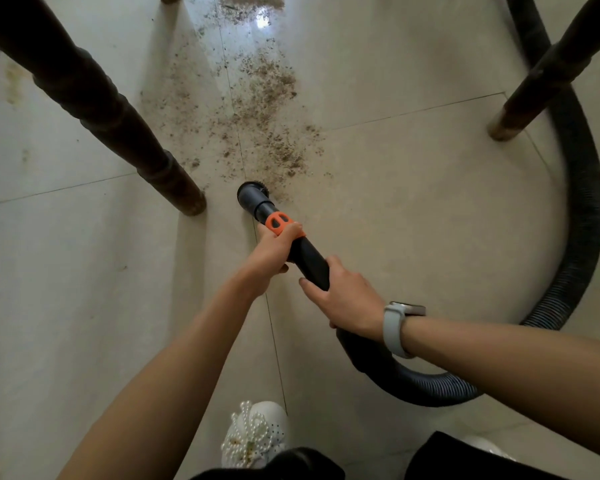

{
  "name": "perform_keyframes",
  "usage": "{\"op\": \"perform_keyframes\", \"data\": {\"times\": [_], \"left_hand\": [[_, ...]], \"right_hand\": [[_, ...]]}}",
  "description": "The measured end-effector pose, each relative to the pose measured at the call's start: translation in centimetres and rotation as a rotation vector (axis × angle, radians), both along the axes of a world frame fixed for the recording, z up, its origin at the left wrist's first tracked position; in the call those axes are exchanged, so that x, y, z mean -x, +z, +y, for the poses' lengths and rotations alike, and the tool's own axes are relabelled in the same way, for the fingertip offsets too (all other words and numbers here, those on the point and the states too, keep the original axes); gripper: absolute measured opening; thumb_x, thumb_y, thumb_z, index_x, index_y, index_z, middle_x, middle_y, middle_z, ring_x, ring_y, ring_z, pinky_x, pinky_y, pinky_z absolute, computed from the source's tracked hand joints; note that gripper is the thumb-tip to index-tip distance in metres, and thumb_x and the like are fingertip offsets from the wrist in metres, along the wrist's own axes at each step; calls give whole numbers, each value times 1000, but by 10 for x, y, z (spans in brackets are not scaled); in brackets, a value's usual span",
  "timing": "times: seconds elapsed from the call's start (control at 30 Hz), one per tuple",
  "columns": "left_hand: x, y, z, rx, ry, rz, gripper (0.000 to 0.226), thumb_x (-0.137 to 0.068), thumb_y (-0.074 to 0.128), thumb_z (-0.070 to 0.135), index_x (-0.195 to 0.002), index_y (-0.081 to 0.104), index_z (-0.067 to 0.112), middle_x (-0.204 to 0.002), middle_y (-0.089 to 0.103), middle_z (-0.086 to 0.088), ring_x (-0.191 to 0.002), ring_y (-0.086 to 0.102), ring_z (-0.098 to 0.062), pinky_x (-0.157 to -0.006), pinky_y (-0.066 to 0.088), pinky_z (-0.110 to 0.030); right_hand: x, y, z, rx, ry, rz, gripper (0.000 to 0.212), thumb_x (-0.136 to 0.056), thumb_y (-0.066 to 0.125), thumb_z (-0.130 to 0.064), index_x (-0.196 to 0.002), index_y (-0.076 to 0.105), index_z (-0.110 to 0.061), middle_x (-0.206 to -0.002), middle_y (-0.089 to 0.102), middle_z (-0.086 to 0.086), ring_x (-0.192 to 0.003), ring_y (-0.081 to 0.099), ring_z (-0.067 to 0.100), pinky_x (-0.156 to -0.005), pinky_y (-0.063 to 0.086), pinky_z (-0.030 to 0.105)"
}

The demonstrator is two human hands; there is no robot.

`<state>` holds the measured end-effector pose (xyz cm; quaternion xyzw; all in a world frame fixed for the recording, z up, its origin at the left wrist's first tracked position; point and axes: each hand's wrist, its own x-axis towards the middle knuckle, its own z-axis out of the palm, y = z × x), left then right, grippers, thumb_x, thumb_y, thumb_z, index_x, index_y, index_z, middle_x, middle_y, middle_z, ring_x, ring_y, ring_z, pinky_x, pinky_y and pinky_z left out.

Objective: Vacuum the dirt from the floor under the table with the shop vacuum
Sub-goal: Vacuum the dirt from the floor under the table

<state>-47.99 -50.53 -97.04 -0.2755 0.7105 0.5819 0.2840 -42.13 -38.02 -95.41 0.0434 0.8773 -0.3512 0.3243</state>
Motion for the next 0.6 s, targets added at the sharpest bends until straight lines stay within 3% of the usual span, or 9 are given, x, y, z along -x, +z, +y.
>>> {"op": "perform_keyframes", "data": {"times": [0.27,0.6], "left_hand": [[20,-8,-11,12,20,20,47,-94,48,37,-132,24,21,-95,54,-2,-88,55,-17,-81,43,-36],[1,-4,6,2,0,-5,51,-93,49,37,-133,24,19,-98,52,-2,-91,54,-17,-82,45,-36]], "right_hand": [[19,-5,-15,-13,-20,25,40,-91,47,-49,-110,40,-16,-94,64,11,-78,66,33,-74,55,48],[-1,0,4,-16,-17,-6,38,-90,48,-51,-108,39,-19,-88,64,8,-74,67,30,-71,56,48]]}}
